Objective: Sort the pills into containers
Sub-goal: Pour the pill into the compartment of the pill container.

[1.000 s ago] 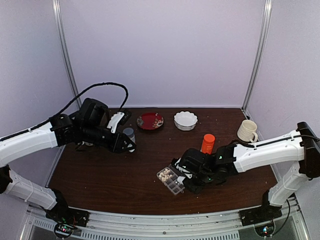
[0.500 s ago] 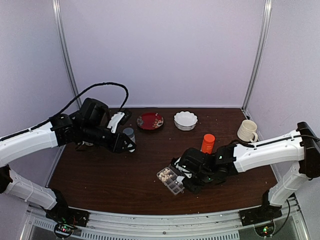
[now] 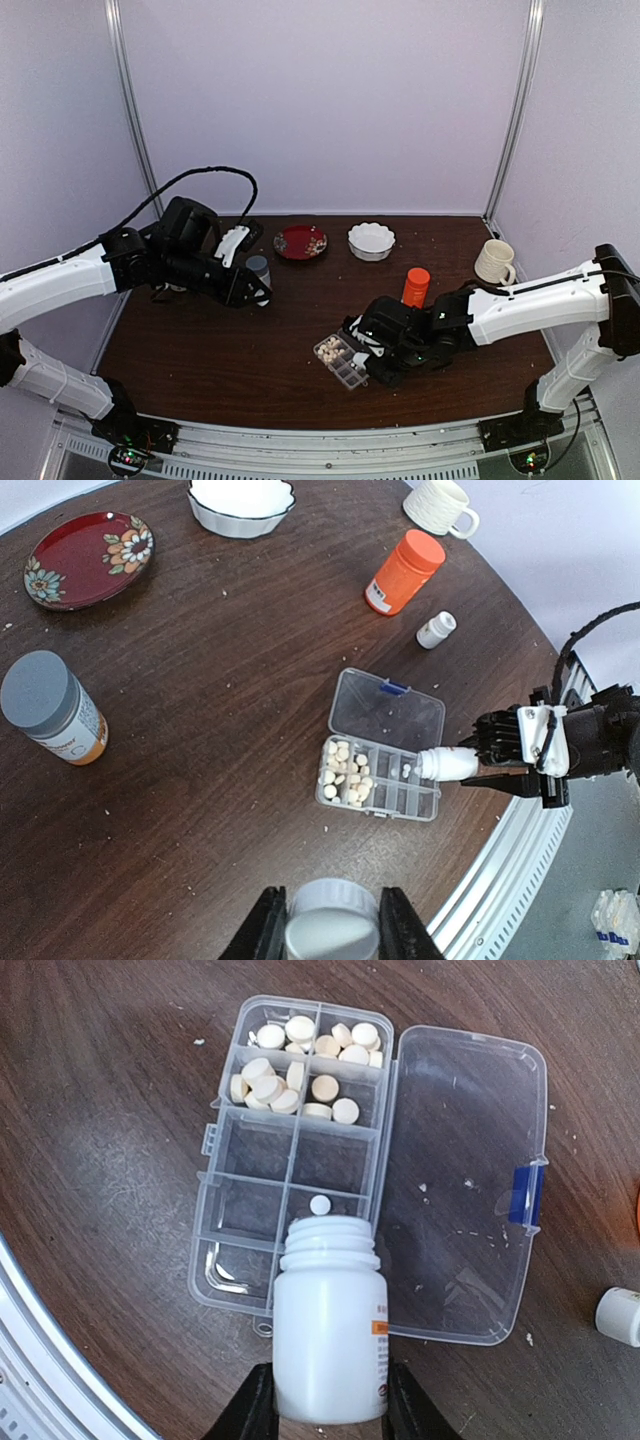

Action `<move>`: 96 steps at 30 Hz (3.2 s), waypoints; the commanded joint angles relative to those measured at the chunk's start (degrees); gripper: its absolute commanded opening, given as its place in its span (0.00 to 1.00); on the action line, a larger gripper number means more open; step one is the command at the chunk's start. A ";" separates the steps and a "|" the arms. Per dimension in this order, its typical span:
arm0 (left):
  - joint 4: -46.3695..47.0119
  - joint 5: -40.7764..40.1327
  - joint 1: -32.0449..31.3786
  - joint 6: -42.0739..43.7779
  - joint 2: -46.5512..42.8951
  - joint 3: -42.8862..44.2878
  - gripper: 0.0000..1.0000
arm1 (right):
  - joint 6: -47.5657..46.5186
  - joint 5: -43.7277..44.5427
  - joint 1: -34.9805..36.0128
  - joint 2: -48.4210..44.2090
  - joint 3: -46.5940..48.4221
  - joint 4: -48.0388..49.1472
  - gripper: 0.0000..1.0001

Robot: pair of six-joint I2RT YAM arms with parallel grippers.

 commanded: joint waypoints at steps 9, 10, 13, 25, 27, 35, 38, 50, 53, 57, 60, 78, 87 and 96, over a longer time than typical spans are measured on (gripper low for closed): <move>1.12 0.33 -0.17 0.25 0.24 1.42 0.00 | 1.13 0.97 0.04 -0.66 -0.55 1.20 0.00; 1.12 0.40 -0.17 0.18 0.26 1.39 0.00 | 1.13 2.16 0.00 0.75 1.29 -2.56 0.00; 1.12 0.35 -0.23 0.08 0.35 1.45 0.00 | 0.72 -1.44 0.02 0.09 0.23 1.17 0.00; 1.12 0.25 -0.20 0.10 0.19 1.12 0.00 | 0.97 1.38 -0.01 1.78 2.34 -2.73 0.00; 1.12 0.30 -0.20 0.08 0.36 1.20 0.00 | 0.89 -1.82 -0.07 0.86 0.97 0.06 0.00; 1.10 0.38 -0.24 0.15 0.43 1.34 0.00 | 1.30 -1.38 -0.05 0.22 0.13 1.09 0.00; 1.11 0.37 -0.21 0.17 0.29 1.30 0.00 | 1.01 -1.28 -0.09 -0.92 -0.76 2.00 0.00; 1.07 0.66 -0.34 0.08 0.69 1.97 0.00 | -0.45 -7.75 0.13 -1.84 -1.47 5.49 0.00; 1.12 0.55 -0.33 0.08 0.61 2.00 0.00 | -0.38 -5.30 0.09 0.61 0.44 2.21 0.00; 1.11 0.61 -0.34 0.17 0.78 2.08 0.00 | -0.63 -8.13 0.35 -0.79 -0.78 5.24 0.00; 1.08 0.57 -0.34 0.26 0.83 2.17 0.00 | 0.02 -6.78 0.35 -1.98 -1.87 7.45 0.00; 1.10 0.59 -0.34 0.17 0.65 1.64 0.00 | 0.93 -9.02 0.35 -0.46 -0.49 6.07 0.00; 1.12 0.64 -0.43 0.08 0.69 1.57 0.00 | 1.27 -7.60 0.35 0.06 1.16 2.30 0.00; 1.12 0.42 -0.43 -0.03 0.42 1.21 0.00 | 0.45 -6.33 0.36 2.75 4.15 -1.64 0.00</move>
